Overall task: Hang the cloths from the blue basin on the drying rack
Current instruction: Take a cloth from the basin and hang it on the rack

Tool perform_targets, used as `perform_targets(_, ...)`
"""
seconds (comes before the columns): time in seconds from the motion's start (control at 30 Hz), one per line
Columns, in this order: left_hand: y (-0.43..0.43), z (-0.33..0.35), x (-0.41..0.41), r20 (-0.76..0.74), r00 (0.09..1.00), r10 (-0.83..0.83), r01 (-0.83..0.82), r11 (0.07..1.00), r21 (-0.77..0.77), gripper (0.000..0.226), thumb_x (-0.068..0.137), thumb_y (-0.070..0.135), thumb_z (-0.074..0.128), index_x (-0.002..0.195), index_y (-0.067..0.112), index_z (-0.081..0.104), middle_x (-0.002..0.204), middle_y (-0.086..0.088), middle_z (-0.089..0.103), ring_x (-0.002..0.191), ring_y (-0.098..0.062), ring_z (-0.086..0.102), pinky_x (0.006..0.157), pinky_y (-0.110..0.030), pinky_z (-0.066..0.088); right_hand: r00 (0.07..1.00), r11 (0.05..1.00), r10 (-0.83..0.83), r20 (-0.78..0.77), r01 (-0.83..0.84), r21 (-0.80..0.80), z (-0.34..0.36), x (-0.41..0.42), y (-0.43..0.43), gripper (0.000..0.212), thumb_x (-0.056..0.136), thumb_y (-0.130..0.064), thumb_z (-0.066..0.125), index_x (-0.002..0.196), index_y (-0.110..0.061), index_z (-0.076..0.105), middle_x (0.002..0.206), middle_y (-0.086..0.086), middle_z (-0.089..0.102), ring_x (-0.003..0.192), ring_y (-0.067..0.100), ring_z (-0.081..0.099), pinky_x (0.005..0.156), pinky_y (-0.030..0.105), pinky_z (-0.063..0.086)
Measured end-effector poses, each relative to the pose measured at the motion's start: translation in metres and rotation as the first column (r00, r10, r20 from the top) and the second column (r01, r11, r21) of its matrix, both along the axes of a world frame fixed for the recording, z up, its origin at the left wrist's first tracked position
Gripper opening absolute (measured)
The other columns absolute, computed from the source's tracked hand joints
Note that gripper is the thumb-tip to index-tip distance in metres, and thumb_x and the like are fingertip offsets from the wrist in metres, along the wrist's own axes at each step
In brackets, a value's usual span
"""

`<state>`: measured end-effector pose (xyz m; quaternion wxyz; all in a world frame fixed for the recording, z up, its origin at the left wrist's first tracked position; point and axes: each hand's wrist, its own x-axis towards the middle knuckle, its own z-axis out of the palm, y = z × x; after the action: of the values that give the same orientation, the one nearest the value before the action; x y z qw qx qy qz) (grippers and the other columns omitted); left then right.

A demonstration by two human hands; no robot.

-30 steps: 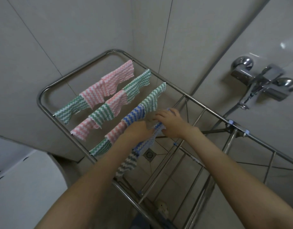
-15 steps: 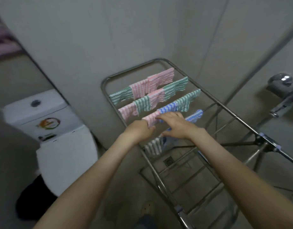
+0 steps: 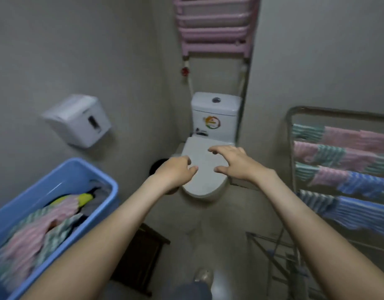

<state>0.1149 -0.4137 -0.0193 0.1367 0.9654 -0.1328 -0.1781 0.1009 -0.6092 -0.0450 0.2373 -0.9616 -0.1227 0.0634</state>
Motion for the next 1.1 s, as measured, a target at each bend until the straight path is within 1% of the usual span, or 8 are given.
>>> perform_targets(0.3, 0.185, 0.018, -0.044, 0.05, 0.911, 0.41, -0.411, 0.912, 0.001, 0.032, 0.095, 0.034, 0.046, 0.118, 0.014, 0.057, 0.121, -0.01, 0.061, 0.111, -0.027, 0.056, 0.086, -0.031, 0.043, 0.899, 0.896, 0.439, 0.006, -0.438, 0.065, 0.026, 0.03, 0.213, 0.057, 0.088, -0.025, 0.063, 0.14, -0.02, 0.039, 0.138, 0.001, 0.05, 0.129, 0.016, 0.043, 0.108, 0.035, 0.031)
perform_targets(0.47, 0.284, 0.014, -0.082, 0.055, 0.809, 0.585, -0.587, 0.809, 0.035, 0.033, 0.094, 0.022, 0.05, 0.126, 0.016, 0.054, 0.131, -0.01, 0.056, 0.118, -0.026, 0.052, 0.09, -0.028, 0.039, 0.783, 0.794, 0.607, -0.137, -0.597, 0.111, 0.009, 0.022, 0.321, 0.05, 0.089, -0.023, 0.062, 0.135, -0.017, 0.045, 0.126, 0.006, 0.055, 0.109, 0.017, 0.054, 0.09, 0.027, 0.039)
perform_targets(0.57, 0.325, 0.005, -0.098, 0.03, 0.754, 0.656, -0.657, 0.753, 0.04, 0.036, 0.095, 0.017, 0.045, 0.13, 0.019, 0.051, 0.135, -0.009, 0.053, 0.118, -0.024, 0.052, 0.088, -0.027, 0.039, 0.797, 0.825, 0.565, -0.215, -0.545, 0.15, -0.011, 0.017, 0.363, 0.048, 0.094, -0.031, 0.054, 0.138, -0.015, 0.043, 0.13, 0.009, 0.054, 0.112, 0.02, 0.054, 0.089, 0.025, 0.038)
perform_targets(0.67, 0.351, -0.002, -0.106, -0.004, 0.71, 0.704, -0.703, 0.709, 0.056, 0.039, 0.095, 0.017, 0.045, 0.134, 0.017, 0.047, 0.139, -0.009, 0.048, 0.122, -0.025, 0.05, 0.09, -0.028, 0.04, 0.875, 0.916, 0.401, -0.272, -0.387, 0.107, -0.029, 0.023, 0.391, 0.046, 0.095, -0.039, 0.044, 0.128, -0.008, 0.051, 0.126, 0.014, 0.056, 0.115, 0.03, 0.053, 0.096, 0.039, 0.042)
perform_targets(0.73, 0.36, -0.006, -0.107, -0.021, 0.699, 0.715, -0.71, 0.698, 0.09, 0.041, 0.095, 0.019, 0.047, 0.135, 0.012, 0.045, 0.14, -0.011, 0.047, 0.125, -0.027, 0.047, 0.095, -0.029, 0.039, 0.865, 0.938, 0.345, -0.365, -0.324, 0.121, -0.038, 0.028, 0.4, 0.032, 0.092, -0.035, 0.046, 0.093, -0.007, 0.062, 0.091, 0.014, 0.062, 0.087, 0.029, 0.058, 0.08, 0.038, 0.046)
perform_targets(0.8, 0.365, -0.011, -0.106, -0.059, 0.691, 0.72, -0.712, 0.693, 0.114, 0.043, 0.095, 0.024, 0.049, 0.136, 0.01, 0.044, 0.138, -0.012, 0.048, 0.123, -0.028, 0.048, 0.093, -0.031, 0.04, 0.844, 0.947, 0.318, -0.432, -0.261, 0.186, -0.044, 0.031, 0.406, 0.03, 0.085, -0.024, 0.055, 0.06, -0.013, 0.045, 0.059, 0.006, 0.043, 0.062, 0.022, 0.043, 0.064, 0.033, 0.035)
perform_targets(0.93, 0.371, -0.02, -0.103, -0.109, 0.675, 0.73, -0.724, 0.683, 0.096, 0.044, 0.093, 0.026, 0.052, 0.132, 0.005, 0.047, 0.134, -0.014, 0.051, 0.117, -0.028, 0.052, 0.091, -0.032, 0.042, 0.845, 0.934, 0.31, -0.436, -0.184, 0.307, -0.052, 0.036, 0.41, 0.028, 0.08, -0.01, 0.06, 0.063, -0.015, 0.038, 0.061, 0.006, 0.039, 0.063, 0.019, 0.04, 0.06, 0.031, 0.033)
perform_targets(1.1, 0.377, -0.029, -0.096, -0.071, 0.632, 0.772, -0.771, 0.635, 0.049, 0.045, 0.092, 0.025, 0.053, 0.134, 0.01, 0.044, 0.138, -0.016, 0.045, 0.116, -0.031, 0.051, 0.091, -0.034, 0.045, 0.857, 0.846, 0.356, -0.372, -0.126, 0.519, -0.052, 0.039, 0.409, 0.022, 0.087, -0.014, 0.054, 0.069, -0.017, 0.041, 0.067, -0.001, 0.044, 0.067, 0.015, 0.043, 0.067, 0.032, 0.038)
